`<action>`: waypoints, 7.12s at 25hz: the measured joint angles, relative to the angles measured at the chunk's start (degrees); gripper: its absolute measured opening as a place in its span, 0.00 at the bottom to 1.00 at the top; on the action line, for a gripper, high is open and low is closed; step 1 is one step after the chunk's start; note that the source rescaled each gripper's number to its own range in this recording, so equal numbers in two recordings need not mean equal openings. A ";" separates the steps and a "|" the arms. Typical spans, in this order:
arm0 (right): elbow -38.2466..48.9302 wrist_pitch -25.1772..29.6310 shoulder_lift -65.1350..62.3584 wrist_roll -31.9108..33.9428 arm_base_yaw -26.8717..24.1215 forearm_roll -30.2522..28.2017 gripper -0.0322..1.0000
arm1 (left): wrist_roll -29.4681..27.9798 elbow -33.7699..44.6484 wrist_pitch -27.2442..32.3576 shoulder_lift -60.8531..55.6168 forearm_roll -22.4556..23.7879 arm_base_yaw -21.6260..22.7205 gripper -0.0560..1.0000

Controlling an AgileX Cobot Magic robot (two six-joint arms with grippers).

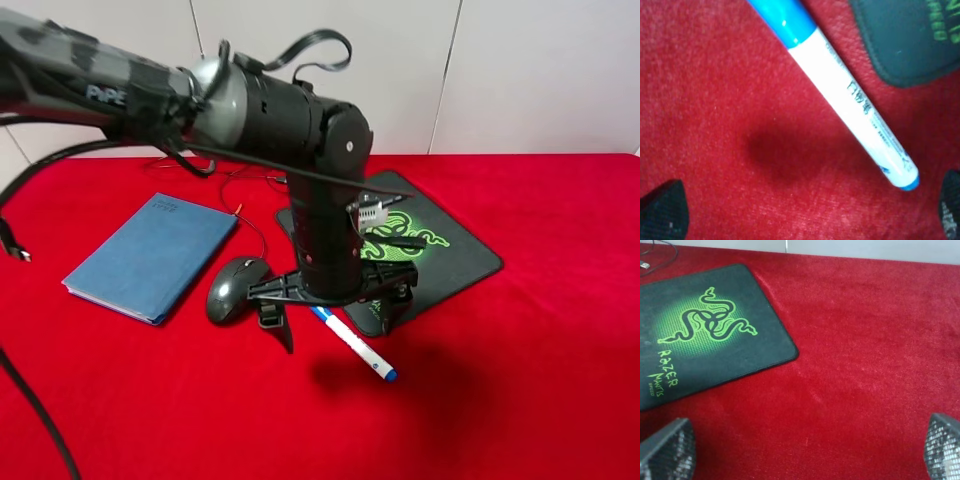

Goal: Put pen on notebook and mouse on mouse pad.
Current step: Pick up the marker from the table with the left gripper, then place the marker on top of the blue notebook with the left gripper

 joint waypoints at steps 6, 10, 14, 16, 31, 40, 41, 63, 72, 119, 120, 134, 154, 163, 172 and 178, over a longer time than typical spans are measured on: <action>0.00 0.00 0.00 0.00 0.00 0.00 1.00 | -1.83 0.00 -0.38 0.72 -0.17 -0.06 1.00; 0.00 0.00 0.00 0.00 0.00 0.00 1.00 | -3.75 0.00 -1.46 0.72 0.04 -0.11 1.00; 0.00 0.00 0.00 0.00 0.00 0.00 1.00 | -6.34 0.00 -2.39 0.77 0.67 -0.63 1.00; 0.00 0.00 0.00 0.00 0.00 0.00 1.00 | -7.22 0.00 -2.82 1.11 0.79 -0.90 1.00; 0.00 -0.05 0.00 0.00 0.00 0.00 1.00 | -9.54 0.00 -4.39 4.71 0.79 -1.91 1.00; 0.00 -0.05 0.00 0.00 0.00 0.00 1.00 | -14.14 0.13 -6.70 4.71 3.65 -1.97 1.00; 0.00 -0.05 0.00 0.00 0.00 0.00 1.00 | -14.44 0.28 -7.07 4.71 3.65 -1.97 0.99; 0.00 -0.05 0.00 0.78 0.00 -0.81 1.00 | -15.25 0.35 -7.28 5.88 3.06 -2.02 0.59; 0.00 -0.05 0.00 0.78 0.00 -0.81 1.00 | -15.25 0.35 -7.28 5.88 3.06 -2.02 0.33; 0.00 -0.05 0.00 0.83 0.00 -0.81 1.00 | 6.22 0.40 7.48 -10.17 12.12 -2.02 0.05; 0.00 -0.05 0.00 0.83 0.00 -0.81 1.00 | 7.38 0.46 7.77 -10.73 12.59 -2.02 0.05; 0.00 -0.05 0.00 0.83 0.00 -0.20 1.00 | 18.72 4.24 10.81 -19.70 16.51 1.79 0.05; 0.00 -0.05 0.00 0.83 0.00 0.03 1.00 | 42.45 19.34 9.64 -29.29 10.46 24.98 0.05; 0.00 -0.05 0.00 0.83 0.00 0.03 1.00 | 50.72 19.39 6.90 -28.98 10.07 36.13 0.05; 0.00 -0.05 0.00 0.83 0.00 0.03 1.00 | 51.68 19.33 4.10 -20.73 11.37 39.37 0.05; 0.00 -0.05 0.00 0.83 0.00 0.03 1.00 | 51.80 15.25 2.80 -13.64 12.17 39.37 0.05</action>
